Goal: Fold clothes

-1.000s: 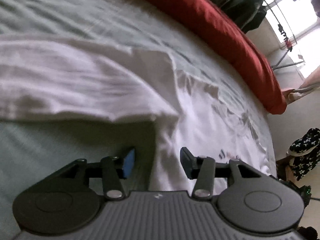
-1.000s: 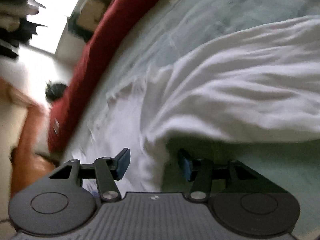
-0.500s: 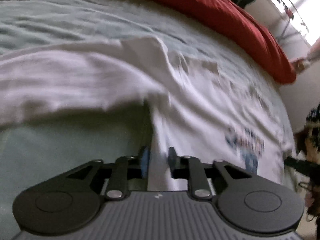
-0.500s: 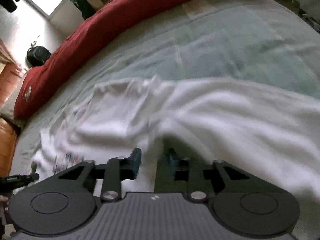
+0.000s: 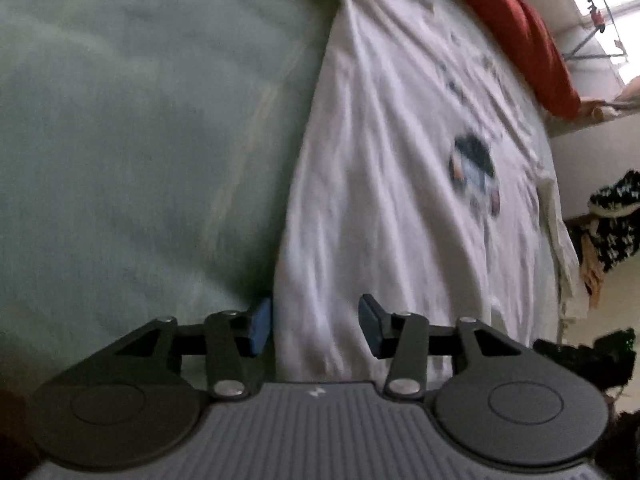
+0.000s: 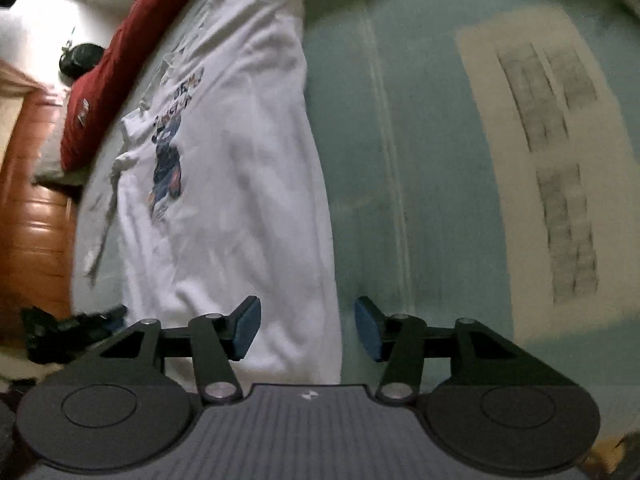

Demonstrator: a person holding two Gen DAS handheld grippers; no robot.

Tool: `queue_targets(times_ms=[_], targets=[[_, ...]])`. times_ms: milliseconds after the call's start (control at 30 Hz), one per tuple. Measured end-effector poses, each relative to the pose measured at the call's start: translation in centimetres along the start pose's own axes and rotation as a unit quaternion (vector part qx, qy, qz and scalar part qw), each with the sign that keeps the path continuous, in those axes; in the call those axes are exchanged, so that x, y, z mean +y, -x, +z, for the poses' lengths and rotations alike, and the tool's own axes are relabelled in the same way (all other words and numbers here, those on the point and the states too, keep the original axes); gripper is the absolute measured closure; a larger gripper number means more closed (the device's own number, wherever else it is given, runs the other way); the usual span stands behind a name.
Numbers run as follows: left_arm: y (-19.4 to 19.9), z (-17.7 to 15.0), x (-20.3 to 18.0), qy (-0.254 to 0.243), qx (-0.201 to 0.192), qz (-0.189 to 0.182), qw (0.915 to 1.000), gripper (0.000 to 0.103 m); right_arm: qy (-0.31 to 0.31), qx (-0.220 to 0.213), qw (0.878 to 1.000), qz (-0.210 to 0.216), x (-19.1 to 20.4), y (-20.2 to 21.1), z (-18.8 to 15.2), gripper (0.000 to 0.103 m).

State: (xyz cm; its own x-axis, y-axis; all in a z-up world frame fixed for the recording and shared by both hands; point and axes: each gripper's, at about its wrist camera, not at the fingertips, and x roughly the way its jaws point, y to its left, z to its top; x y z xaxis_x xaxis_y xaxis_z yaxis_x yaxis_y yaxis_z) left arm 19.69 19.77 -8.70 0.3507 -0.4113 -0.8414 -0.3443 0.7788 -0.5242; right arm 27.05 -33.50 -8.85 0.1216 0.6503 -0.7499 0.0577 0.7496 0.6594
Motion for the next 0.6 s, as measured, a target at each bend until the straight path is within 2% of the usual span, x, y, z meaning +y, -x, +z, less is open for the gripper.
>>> queue_targets(times_ms=[100,167,233,267,300,333,367,500,533,600], targets=[[-0.1,-1.1,-0.1,-0.005,0.004,-0.007,1.0000,0.060,-0.017,0.013,1.000,0.024,-0.4,-0.4,-1.5,0.042],[-0.2,-1.0,0.0,0.006,0.020,-0.011,0.9997,0.063,-0.015,0.017,0.999,0.031,-0.1,-0.8,-1.9,0.041],[-0.4,-1.3,-0.3,-0.001,0.036,0.009,0.9993,0.098,-0.013,0.019,0.999,0.035,0.2,-1.0,-1.8,0.046],[-0.4,-1.4,-0.3,-0.003,0.038,0.019,0.9991,0.098,-0.008,0.024,0.999,0.030,0.4,-1.1,-1.8,0.067],[-0.2,-1.4,-0.5,-0.007,0.037,0.022,0.9991,0.098,-0.005,0.031,0.999,0.024,0.6,-1.3,-1.8,0.081],[-0.1,-1.3,-0.7,-0.010,0.035,0.026,0.9990,0.098,-0.003,0.035,0.999,0.013,0.7,-1.3,-1.8,0.082],[0.3,-1.2,-1.3,-0.034,0.033,0.035,0.9982,0.098,0.000,0.038,0.999,0.004,0.9,-1.3,-1.8,0.082],[1.6,-1.4,-1.1,-0.054,0.044,0.062,0.9956,0.095,0.027,0.045,0.998,-0.036,1.9,-0.7,-2.0,0.079],[1.9,-1.3,-1.1,-0.060,0.053,0.081,0.9935,0.095,0.040,0.049,0.997,-0.054,2.3,-0.6,-2.0,0.078],[2.3,-0.5,-1.8,-0.077,0.075,0.134,0.9851,0.097,0.081,0.054,0.989,-0.111,3.7,0.0,-1.9,0.067]])
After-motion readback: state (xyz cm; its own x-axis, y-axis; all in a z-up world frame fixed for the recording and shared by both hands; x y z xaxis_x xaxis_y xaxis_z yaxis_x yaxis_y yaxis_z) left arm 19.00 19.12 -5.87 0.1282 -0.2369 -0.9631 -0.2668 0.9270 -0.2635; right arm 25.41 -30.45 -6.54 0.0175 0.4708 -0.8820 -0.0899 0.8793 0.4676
